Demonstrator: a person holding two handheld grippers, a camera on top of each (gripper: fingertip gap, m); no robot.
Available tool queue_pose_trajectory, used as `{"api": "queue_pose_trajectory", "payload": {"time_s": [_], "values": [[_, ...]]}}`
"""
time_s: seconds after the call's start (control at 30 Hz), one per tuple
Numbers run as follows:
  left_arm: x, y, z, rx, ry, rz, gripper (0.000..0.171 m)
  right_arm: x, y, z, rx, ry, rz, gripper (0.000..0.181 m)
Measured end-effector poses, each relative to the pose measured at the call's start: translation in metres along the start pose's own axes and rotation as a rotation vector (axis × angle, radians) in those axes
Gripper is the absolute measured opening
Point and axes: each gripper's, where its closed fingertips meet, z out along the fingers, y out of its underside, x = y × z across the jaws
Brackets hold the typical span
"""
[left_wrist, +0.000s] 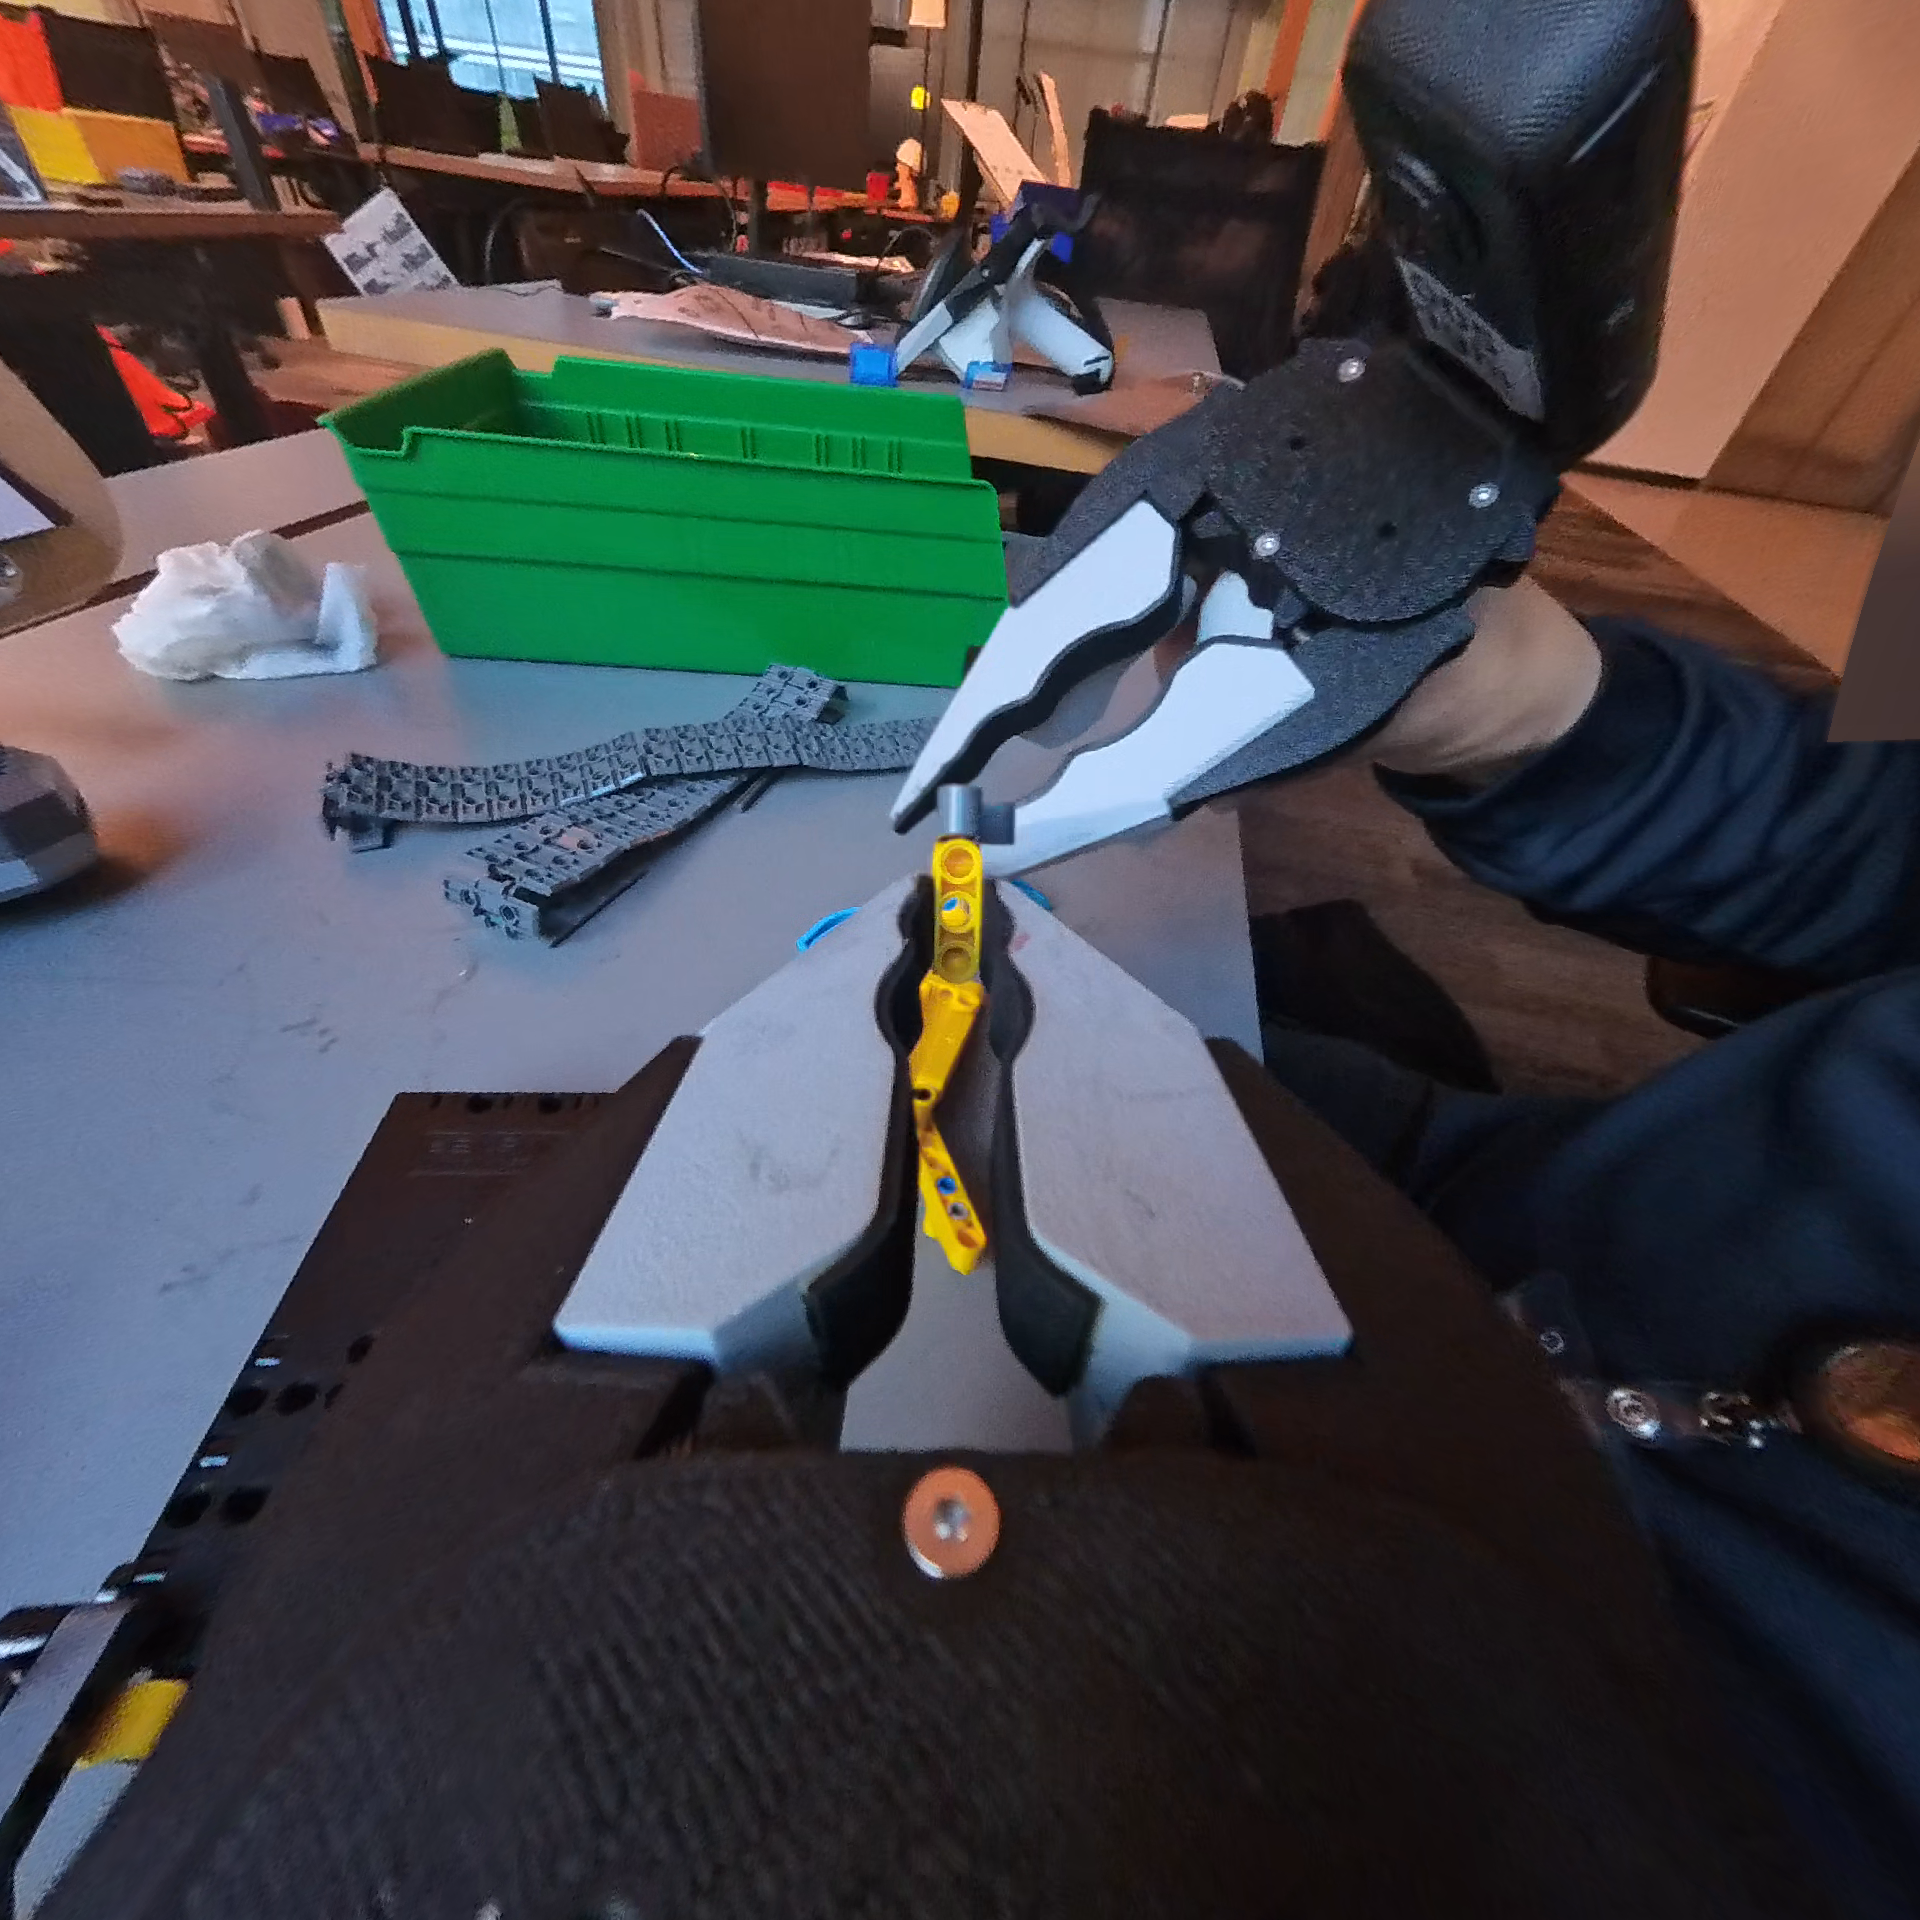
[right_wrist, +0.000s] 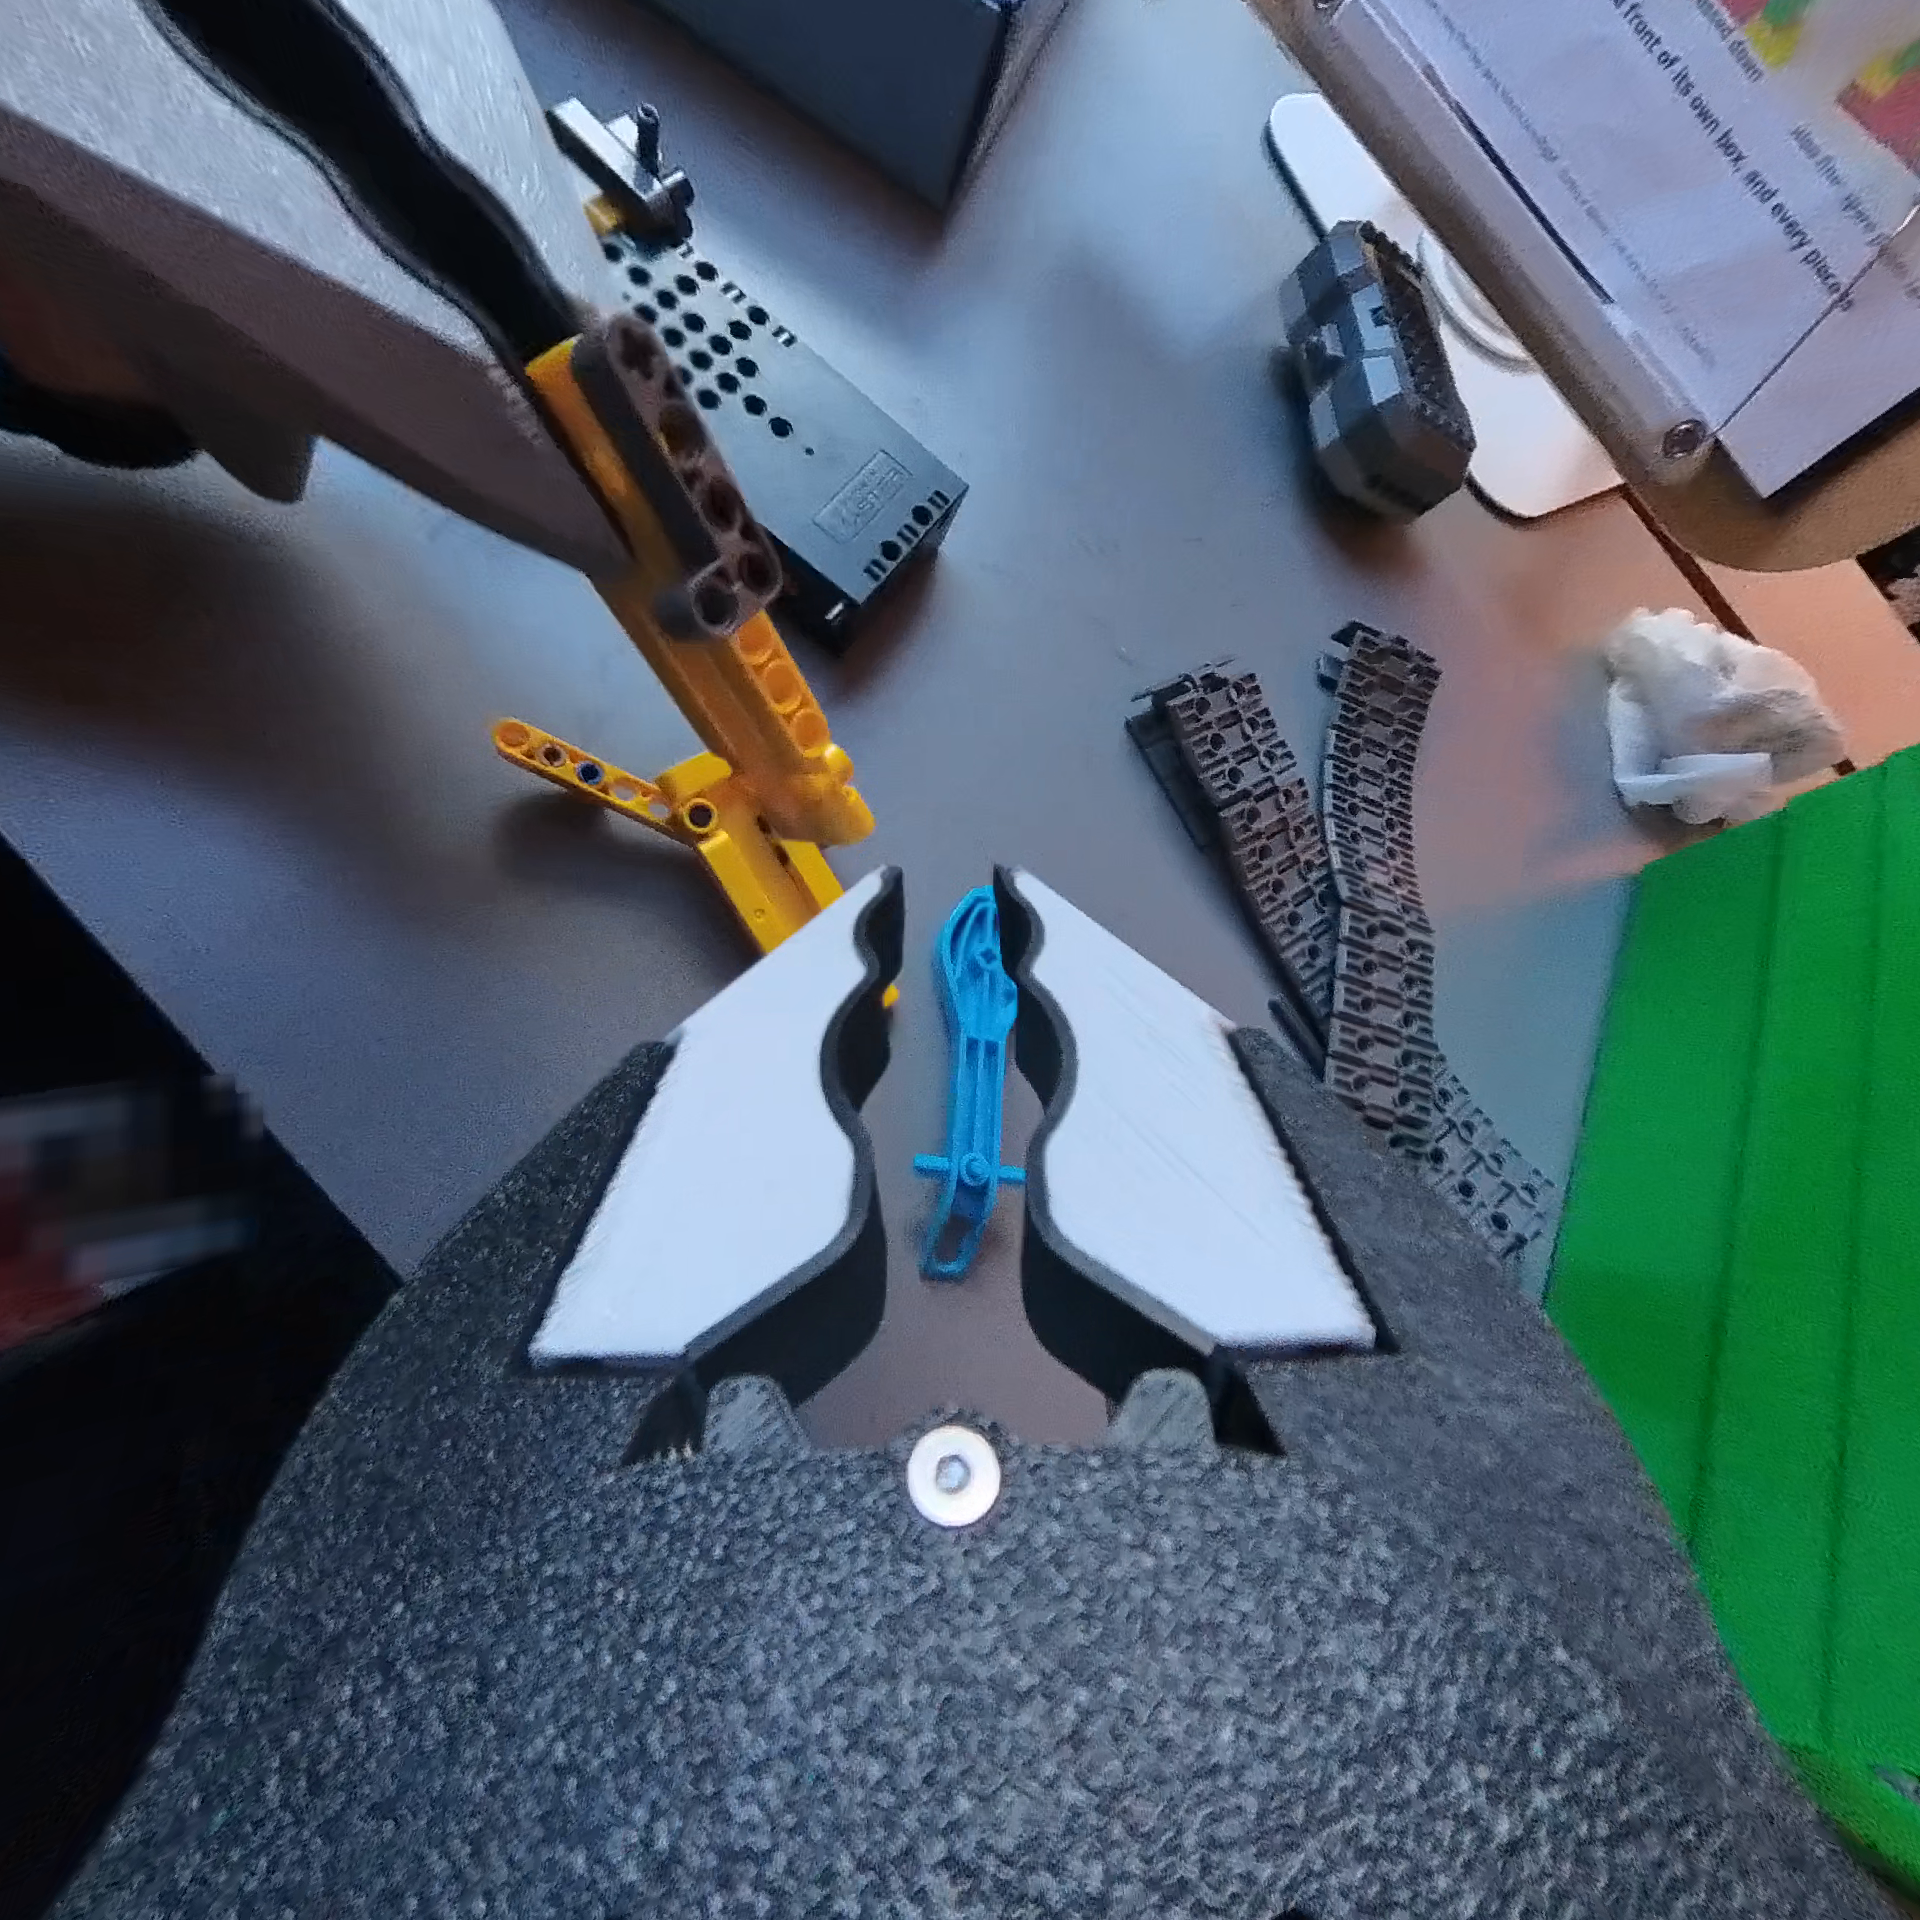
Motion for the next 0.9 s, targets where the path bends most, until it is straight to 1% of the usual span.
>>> {"api": "queue_pose_trajectory", "payload": {"time_s": [0.27,0.5,0.6,0.67,0.77,0.83,0.9], "values": [[0.008,0.000,0.004,-0.005,0.011,0.006,0.006,-0.004,0.010,-0.007,-0.007,-0.005,0.034,0.015],[0.012,0.008,0.009,-0.055,0.009,0.007,0.006,-0.003,0.022,-0.011,-0.041,0.012,0.037,0.016],[0.015,0.008,0.009,-0.048,0.013,0.002,0.006,-0.004,0.024,-0.011,-0.034,-0.002,0.036,0.017],[0.021,0.006,0.010,-0.048,0.042,0.010,0.006,-0.006,0.025,-0.013,-0.022,-0.040,0.036,0.021],[0.024,0.001,0.010,-0.039,0.045,0.036,0.006,-0.012,0.031,-0.022,-0.008,-0.180,0.048,0.022],[0.030,-0.003,0.009,-0.020,0.083,0.056,0.006,-0.013,0.029,-0.032,0.044,-0.242,0.070,0.028],[0.043,-0.003,0.008,-0.011,0.159,0.082,0.006,-0.021,0.019,-0.044,0.118,-0.322,0.082,0.033]]}}
